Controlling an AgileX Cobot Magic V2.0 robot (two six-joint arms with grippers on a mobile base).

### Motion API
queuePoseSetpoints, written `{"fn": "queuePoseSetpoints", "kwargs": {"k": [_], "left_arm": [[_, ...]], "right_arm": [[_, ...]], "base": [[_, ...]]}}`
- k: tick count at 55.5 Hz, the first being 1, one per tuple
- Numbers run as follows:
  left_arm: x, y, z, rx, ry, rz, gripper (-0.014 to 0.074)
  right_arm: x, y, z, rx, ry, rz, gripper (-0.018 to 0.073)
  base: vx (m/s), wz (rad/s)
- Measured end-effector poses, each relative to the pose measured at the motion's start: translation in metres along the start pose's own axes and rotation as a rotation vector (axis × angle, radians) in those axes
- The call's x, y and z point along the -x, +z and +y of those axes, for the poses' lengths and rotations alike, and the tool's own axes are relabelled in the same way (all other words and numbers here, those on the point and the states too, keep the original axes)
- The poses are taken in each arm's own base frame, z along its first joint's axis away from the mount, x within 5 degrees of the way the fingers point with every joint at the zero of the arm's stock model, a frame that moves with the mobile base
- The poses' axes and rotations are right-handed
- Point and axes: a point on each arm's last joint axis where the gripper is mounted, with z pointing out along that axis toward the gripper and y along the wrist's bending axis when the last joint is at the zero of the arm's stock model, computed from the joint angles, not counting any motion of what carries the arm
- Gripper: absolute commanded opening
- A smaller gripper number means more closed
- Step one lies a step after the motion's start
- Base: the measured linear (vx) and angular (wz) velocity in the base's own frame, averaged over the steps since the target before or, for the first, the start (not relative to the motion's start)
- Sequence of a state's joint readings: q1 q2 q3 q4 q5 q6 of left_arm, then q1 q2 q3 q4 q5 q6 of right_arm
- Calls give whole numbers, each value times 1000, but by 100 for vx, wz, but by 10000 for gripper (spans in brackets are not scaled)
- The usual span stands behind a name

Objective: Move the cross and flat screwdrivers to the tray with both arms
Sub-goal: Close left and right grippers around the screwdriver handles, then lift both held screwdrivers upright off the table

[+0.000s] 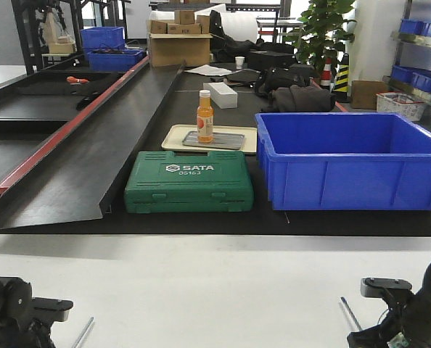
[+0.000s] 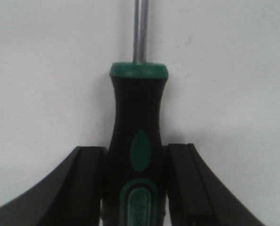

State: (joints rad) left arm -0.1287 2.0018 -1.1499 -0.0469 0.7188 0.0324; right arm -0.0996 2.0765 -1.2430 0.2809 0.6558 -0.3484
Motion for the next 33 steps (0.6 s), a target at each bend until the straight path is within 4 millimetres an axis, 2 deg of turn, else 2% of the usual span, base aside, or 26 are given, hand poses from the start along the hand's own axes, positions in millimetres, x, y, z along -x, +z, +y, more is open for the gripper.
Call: {"fn": "queuePoseSetpoints", "kwargs": {"k": [7, 13, 22, 33], "left_arm": [[-3, -9, 1, 9, 11, -17, -2], [-2, -39, 0, 12, 14, -107, -2], [-6, -104, -2, 13, 19, -307, -2], [-31, -183, -4, 13, 24, -549, -2]], "right_arm": [[-4, -6, 3, 16, 6, 22, -8], [-7, -24, 7, 30, 6, 17, -8], [0, -84, 20, 39, -1, -146, -8], [-13, -181, 43, 69, -71, -399, -8]], "base": [[0, 0], [0, 0], [0, 0], [0, 0]]}}
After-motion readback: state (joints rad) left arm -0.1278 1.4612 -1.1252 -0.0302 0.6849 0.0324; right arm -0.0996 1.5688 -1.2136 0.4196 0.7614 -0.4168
